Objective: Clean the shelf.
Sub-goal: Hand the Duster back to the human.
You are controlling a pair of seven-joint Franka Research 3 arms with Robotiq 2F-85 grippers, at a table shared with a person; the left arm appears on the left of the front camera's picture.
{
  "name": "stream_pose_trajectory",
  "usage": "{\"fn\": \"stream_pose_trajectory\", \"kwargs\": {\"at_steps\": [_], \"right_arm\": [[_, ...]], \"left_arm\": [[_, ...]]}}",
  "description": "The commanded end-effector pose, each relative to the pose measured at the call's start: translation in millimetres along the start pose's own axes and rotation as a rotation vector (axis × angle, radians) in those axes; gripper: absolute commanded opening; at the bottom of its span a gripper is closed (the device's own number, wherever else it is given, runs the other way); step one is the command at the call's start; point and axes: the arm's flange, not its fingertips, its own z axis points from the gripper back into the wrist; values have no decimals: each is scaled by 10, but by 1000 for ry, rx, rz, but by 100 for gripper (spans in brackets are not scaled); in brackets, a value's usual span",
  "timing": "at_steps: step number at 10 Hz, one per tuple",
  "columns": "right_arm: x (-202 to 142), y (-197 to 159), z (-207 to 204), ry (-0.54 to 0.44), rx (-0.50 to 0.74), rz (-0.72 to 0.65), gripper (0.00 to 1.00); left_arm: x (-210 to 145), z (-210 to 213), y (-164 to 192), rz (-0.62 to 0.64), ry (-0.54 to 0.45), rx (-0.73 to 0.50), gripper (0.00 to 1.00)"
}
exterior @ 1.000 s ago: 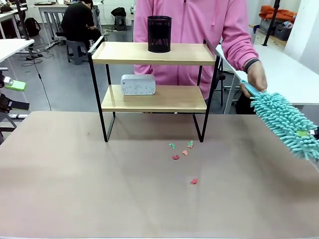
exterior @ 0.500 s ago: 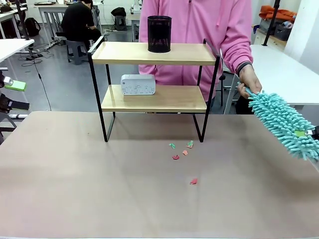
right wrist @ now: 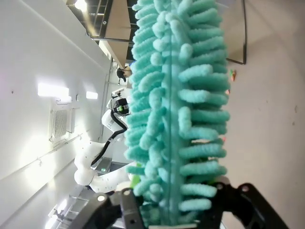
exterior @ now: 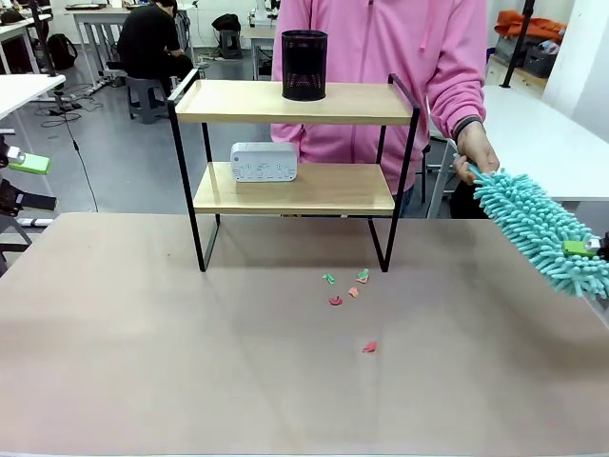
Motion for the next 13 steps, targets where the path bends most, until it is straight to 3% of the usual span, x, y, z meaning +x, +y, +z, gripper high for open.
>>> {"fn": "stream_pose_trajectory", "kwargs": {"at_steps": [1,4,6,8,9,11,13], "right_arm": [[6,128,2,-27,12,26,100],[-120,461,-30,62,118,84,100],[-305,793,-189,231,153,88,100],[-503,1061,-588,427,90,55,100],[-562,1165,-887,475,66,69,100],[-655,1308,-1609,512,49,72,100],[-644,1232,-2143,472,17,10,100]], "left_arm": [[-18,29,-8,0,2,0,100],[-18,29,-8,0,2,0,100],[-18,29,-8,0,2,0,100],[-18,29,-8,0,2,0,100],[-18,29,-8,0,2,0,100],[-18,29,-8,0,2,0,100],[-18,29,-8,0,2,0,100]]}}
